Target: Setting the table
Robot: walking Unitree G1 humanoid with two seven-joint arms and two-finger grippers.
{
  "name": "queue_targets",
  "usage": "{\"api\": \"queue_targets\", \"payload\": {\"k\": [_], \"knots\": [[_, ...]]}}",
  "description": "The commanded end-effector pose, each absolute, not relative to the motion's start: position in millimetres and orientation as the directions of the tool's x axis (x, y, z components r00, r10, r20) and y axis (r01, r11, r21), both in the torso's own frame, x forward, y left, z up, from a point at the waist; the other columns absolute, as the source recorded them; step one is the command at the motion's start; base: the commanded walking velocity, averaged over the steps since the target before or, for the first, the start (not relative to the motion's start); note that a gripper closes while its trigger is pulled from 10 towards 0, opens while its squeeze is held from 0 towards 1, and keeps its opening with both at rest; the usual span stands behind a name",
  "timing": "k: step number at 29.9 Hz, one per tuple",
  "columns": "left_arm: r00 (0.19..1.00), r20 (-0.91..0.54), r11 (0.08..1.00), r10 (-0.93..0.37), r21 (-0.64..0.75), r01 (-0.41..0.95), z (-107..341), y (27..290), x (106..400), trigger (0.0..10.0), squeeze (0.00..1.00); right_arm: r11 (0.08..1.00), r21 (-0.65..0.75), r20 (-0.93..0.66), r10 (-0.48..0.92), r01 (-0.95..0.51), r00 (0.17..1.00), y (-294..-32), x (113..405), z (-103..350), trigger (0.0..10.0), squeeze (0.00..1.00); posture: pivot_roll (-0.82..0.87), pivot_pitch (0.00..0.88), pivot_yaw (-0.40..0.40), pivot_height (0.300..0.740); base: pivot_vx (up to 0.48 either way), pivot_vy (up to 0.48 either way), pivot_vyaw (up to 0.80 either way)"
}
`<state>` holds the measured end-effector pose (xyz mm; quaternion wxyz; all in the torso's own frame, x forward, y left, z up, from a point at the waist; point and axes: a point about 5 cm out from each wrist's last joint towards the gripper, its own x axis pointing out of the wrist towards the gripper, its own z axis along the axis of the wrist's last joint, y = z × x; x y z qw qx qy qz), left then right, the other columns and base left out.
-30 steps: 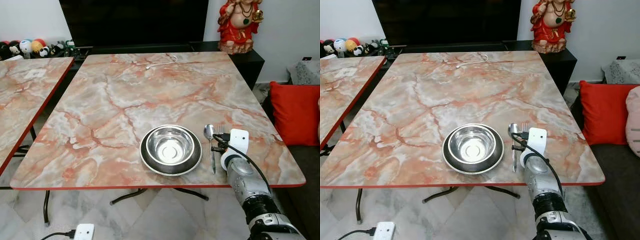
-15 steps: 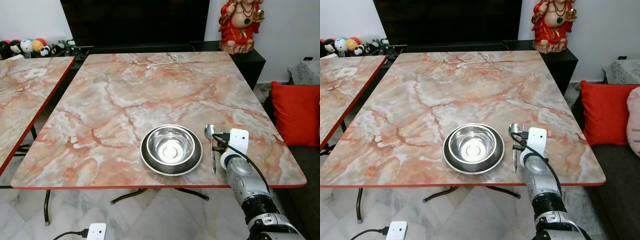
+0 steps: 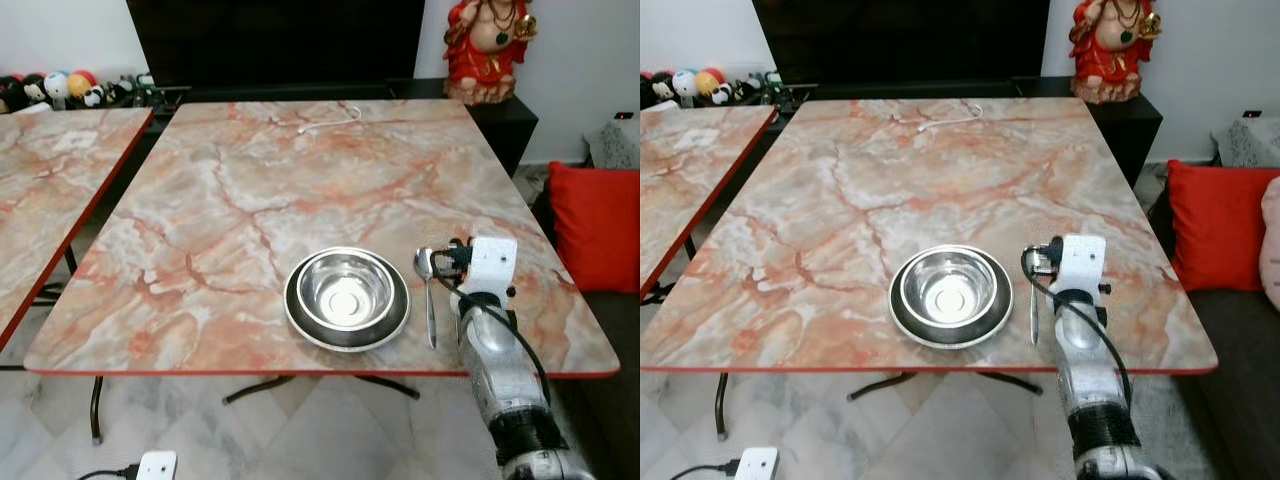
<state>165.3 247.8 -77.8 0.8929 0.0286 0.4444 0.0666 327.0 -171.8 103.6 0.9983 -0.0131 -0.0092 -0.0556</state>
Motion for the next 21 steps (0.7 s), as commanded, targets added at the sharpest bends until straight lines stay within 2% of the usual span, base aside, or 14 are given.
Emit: {"api": "queue_targets", "payload": {"k": [1, 7, 12, 21], "knots": [[0.581, -0.801, 0.989, 0.143, 0.095, -0.112, -80, 244, 164, 10.0, 0.00, 0.995, -0.014, 0.072, -0.093, 0.094, 0.993, -170, 326, 113, 10.0, 0.00, -0.09, 0.002, 0.025, 0.740, 0.000, 0.480, 0.00], [0.575, -0.809, 0.992, 0.123, 0.078, -0.103, -84, 230, 164, 10.0, 0.00, 0.996, 0.017, 0.131, -0.089, 0.087, 0.987, -166, 325, 122, 10.0, 0.00, -0.09, 0.000, 0.017, 0.740, 0.000, 0.480, 0.00], [0.573, -0.810, 0.991, 0.125, 0.079, -0.104, -84, 230, 163, 10.0, 0.00, 0.997, -0.003, 0.165, -0.077, 0.078, 0.983, -162, 327, 129, 10.0, 0.00, -0.09, 0.000, 0.014, 0.740, 0.000, 0.480, 0.00], [0.555, -0.817, 0.987, 0.153, 0.100, -0.126, -84, 256, 144, 10.0, 0.00, 0.998, 0.028, 0.193, -0.061, 0.057, 0.979, -150, 327, 135, 10.0, 0.00, -0.09, 0.000, 0.015, 0.740, 0.000, 0.480, 0.00]]}}
